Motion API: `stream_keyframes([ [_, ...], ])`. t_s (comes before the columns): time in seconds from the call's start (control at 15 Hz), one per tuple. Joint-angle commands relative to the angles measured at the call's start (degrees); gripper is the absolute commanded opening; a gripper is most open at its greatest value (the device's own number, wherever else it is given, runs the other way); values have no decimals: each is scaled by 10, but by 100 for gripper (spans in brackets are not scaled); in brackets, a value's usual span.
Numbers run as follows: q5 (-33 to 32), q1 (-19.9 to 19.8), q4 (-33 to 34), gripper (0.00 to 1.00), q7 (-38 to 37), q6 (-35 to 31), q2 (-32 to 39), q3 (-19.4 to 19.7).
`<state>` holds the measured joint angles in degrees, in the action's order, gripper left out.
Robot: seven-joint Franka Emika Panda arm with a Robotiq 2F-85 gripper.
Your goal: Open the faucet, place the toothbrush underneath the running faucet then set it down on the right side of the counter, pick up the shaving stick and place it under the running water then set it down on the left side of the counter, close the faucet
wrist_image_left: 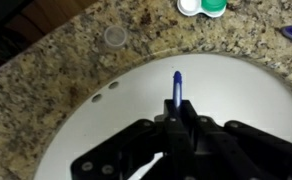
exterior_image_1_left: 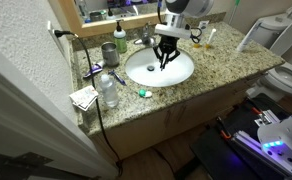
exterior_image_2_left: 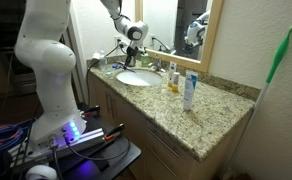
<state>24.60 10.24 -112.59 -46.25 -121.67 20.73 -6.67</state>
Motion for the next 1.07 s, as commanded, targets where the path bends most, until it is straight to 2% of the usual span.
stream_keyframes([
  [0.0, 23, 0, -142, 2, -37, -95, -118, 9],
  [0.27, 90, -20, -274, 2, -45, -216, -198, 9],
  [0.47, 188, -31, -380, 2, -22, -297, -254, 12],
  [0.6, 276, -35, -449, 2, 16, -351, -295, 17],
  [0.67, 216, -33, -375, 10, -17, -310, -236, 11],
  [0.8, 257, -38, -425, 10, 5, -339, -267, 12],
  [0.87, 259, -39, -435, 2, 5, -341, -277, 12],
  [1.0, 212, -61, -434, 2, -55, -350, -270, 17],
])
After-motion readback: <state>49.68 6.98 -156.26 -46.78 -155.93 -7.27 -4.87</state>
